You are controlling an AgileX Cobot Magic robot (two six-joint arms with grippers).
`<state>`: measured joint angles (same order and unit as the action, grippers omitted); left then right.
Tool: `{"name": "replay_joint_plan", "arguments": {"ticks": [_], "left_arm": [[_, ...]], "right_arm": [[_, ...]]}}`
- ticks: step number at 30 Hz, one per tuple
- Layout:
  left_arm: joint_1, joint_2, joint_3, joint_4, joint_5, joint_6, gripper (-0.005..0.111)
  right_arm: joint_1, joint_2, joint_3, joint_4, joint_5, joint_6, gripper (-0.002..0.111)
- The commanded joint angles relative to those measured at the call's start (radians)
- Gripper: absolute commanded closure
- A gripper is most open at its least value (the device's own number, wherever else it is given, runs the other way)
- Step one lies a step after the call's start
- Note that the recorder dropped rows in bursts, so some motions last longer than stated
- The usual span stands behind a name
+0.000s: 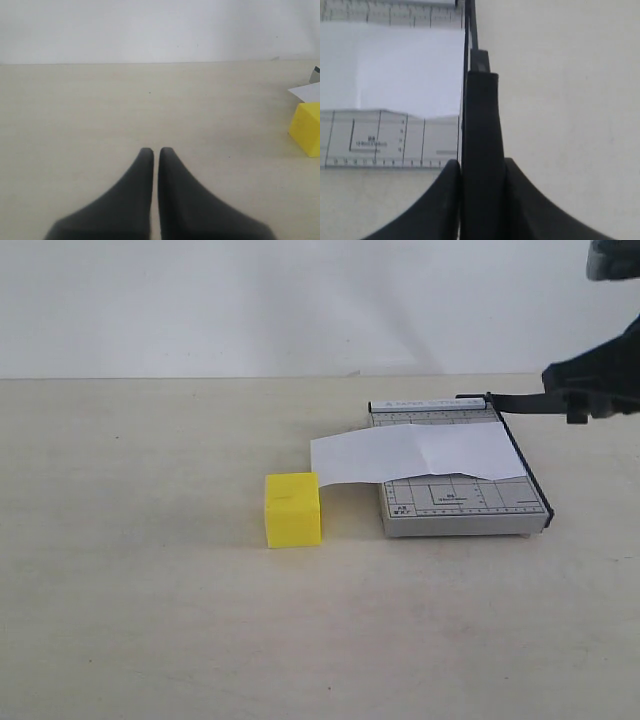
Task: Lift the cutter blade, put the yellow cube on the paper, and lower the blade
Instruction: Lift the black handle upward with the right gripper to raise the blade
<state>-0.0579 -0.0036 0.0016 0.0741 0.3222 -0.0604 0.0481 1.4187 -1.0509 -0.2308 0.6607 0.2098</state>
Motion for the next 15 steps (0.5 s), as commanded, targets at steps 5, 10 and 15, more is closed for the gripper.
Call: {"name": "replay_joint_plan", "arguments": {"ticks": [5, 10, 15], "left_arm": [[-0.005, 0.004, -0.002, -0.007, -0.008, 0.001, 0.102], [-0.005, 0.004, -0.002, -0.007, -0.008, 0.001, 0.102], [-0.005, 0.004, -0.002, -0.007, -0.008, 0.001, 0.102]], "right_arm": [[0.001, 0.01, -0.044, -0.019, -0.22, -0.029, 0.108], [0.001, 0.01, -0.044, -0.019, -0.187, -0.141, 0.097], [0.001, 0.01, -0.051, -0.019, -0.221, -0.134, 0.028]]}}
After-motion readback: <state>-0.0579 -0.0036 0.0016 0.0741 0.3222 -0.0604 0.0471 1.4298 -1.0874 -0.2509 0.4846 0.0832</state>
